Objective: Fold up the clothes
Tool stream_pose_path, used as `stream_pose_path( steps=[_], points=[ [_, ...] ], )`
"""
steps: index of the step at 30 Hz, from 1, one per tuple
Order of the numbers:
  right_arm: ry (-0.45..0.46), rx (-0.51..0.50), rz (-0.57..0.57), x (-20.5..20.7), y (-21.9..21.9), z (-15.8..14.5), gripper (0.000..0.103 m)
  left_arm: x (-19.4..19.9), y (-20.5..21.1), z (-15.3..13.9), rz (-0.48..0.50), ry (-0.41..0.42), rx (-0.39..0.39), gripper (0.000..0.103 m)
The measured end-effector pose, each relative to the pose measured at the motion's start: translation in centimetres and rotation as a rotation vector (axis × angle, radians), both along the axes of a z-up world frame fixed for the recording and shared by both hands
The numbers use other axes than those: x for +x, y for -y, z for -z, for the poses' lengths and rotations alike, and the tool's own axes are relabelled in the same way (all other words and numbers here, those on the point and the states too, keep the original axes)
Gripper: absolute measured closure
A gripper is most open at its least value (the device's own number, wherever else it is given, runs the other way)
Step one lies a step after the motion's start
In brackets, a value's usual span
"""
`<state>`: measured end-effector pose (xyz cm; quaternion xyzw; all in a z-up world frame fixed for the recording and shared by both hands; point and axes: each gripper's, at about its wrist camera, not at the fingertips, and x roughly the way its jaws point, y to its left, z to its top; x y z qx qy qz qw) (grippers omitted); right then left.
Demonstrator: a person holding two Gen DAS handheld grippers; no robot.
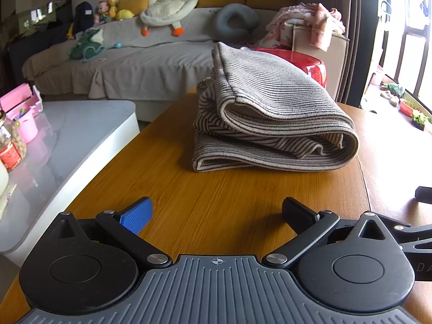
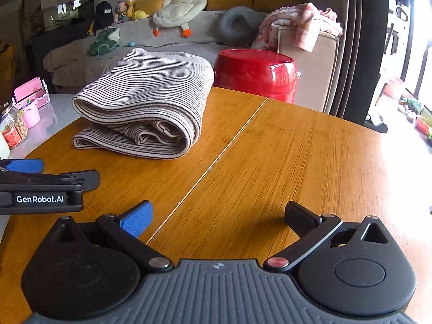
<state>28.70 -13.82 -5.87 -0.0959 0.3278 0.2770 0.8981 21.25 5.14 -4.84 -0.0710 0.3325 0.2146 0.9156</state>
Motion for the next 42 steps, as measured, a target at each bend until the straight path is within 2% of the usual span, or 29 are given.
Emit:
stream_pose_path(
  steps=[42],
  points=[
    [0.000,0.001,0.000,0.06,-0.09,0.02,0.000,0.14,0.14,0.18,-0.020,0.003,-0.003,0.000]
  ],
)
